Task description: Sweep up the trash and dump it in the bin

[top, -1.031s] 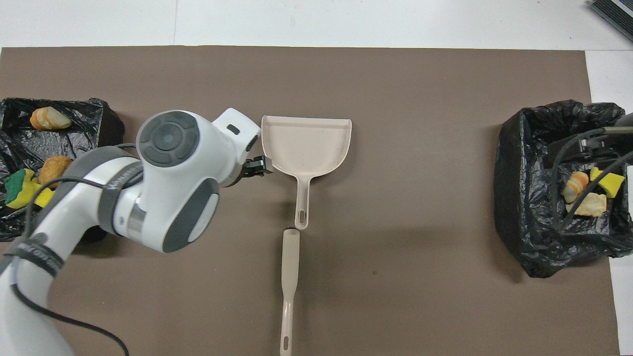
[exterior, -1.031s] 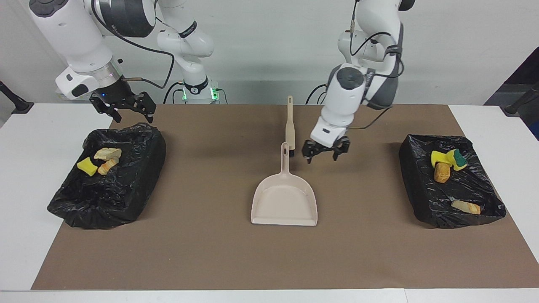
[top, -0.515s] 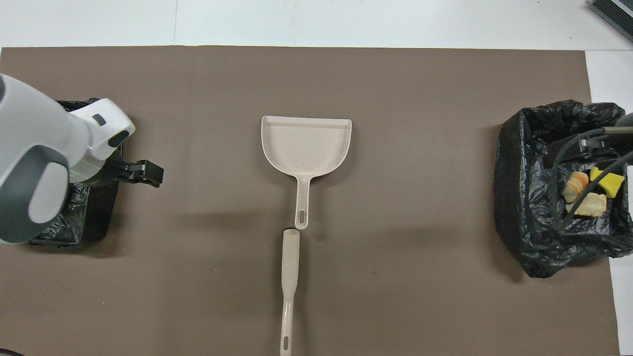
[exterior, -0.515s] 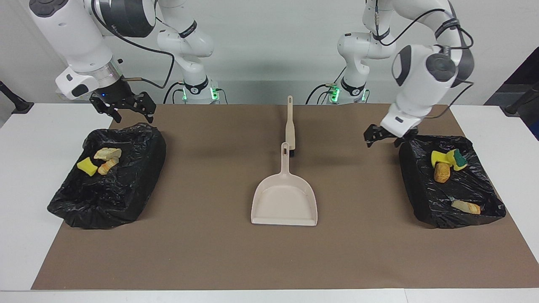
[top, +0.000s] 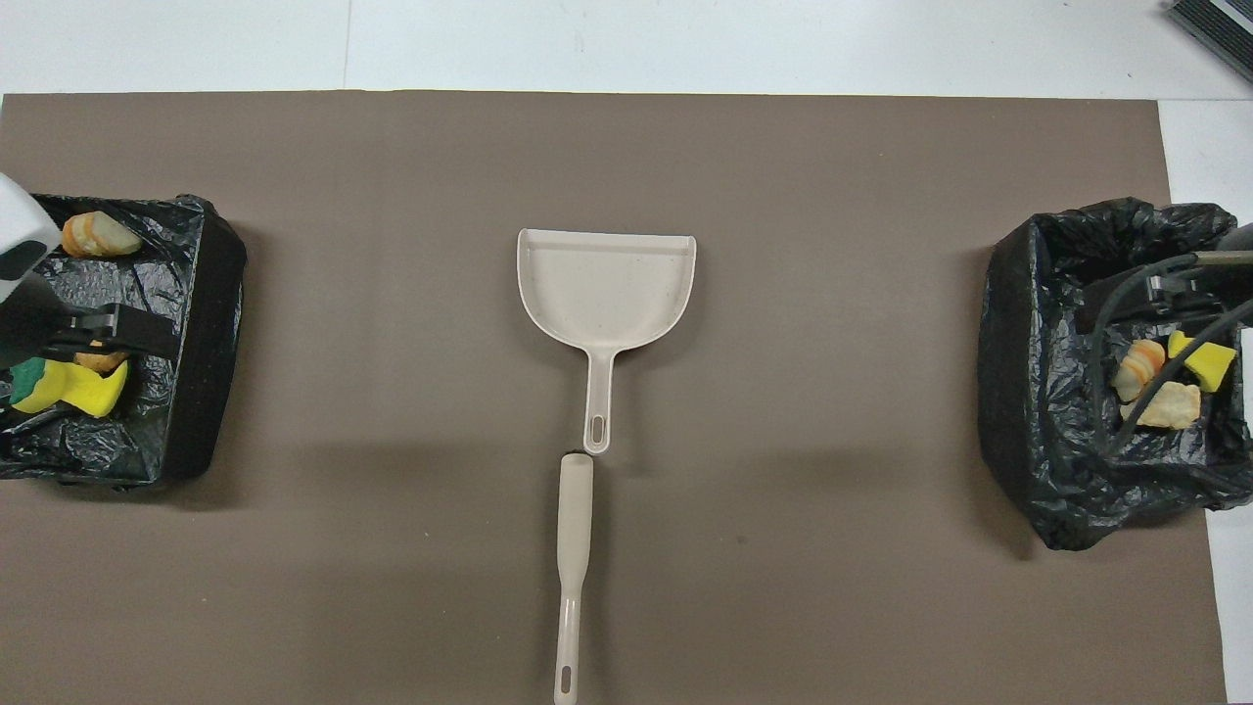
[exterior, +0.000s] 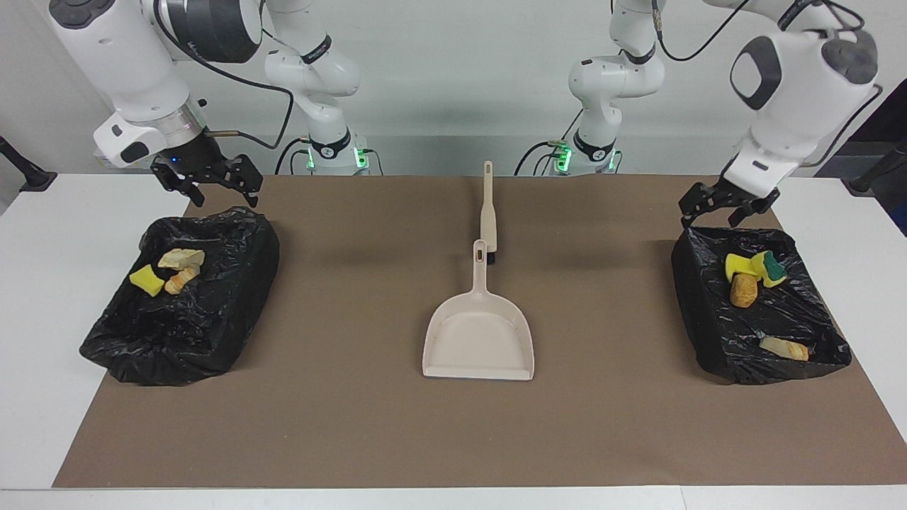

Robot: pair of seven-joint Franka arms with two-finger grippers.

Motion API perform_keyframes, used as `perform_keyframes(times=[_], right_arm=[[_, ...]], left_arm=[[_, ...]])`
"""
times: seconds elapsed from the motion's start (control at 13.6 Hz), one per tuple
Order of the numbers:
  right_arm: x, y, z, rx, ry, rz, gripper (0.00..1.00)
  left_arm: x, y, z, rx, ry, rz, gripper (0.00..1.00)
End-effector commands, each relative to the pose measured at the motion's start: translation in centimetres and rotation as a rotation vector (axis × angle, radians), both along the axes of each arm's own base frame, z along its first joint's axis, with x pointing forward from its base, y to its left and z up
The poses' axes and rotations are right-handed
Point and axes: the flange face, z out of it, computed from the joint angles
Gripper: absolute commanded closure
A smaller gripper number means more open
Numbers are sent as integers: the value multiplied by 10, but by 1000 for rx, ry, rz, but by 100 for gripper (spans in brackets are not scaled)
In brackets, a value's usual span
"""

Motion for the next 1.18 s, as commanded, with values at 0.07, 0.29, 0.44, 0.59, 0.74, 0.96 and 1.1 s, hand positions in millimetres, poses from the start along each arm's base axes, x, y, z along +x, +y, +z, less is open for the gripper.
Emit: perform_keyframes(times=[0.07, 0.29, 0.44, 0.59, 0.74, 0.96, 1.1], right_arm=[[2, -1, 1, -8, -11, -10, 0], [2, -1, 1, -8, -11, -14, 0], [2, -1, 1, -8, -11, -14, 0], [2, -1, 1, -10, -11, -17, 0], [2, -2, 1, -14, -11, -17, 0], [2, -5, 1, -11, -11, -25, 0], [2, -4, 1, -8, -11, -22, 0]], left_arm=[[-26, -11, 69, 44, 4, -22, 0], [-43, -13, 69, 54, 45, -39, 0], [-45, -13, 69, 54, 58, -30, 0], [-48, -14, 66, 49, 61, -27, 0], [-53, -11, 64, 43, 58, -20, 0], [-51, -19, 88, -16, -3, -27, 0], [-54, -21, 87, -39, 9, -44, 0]])
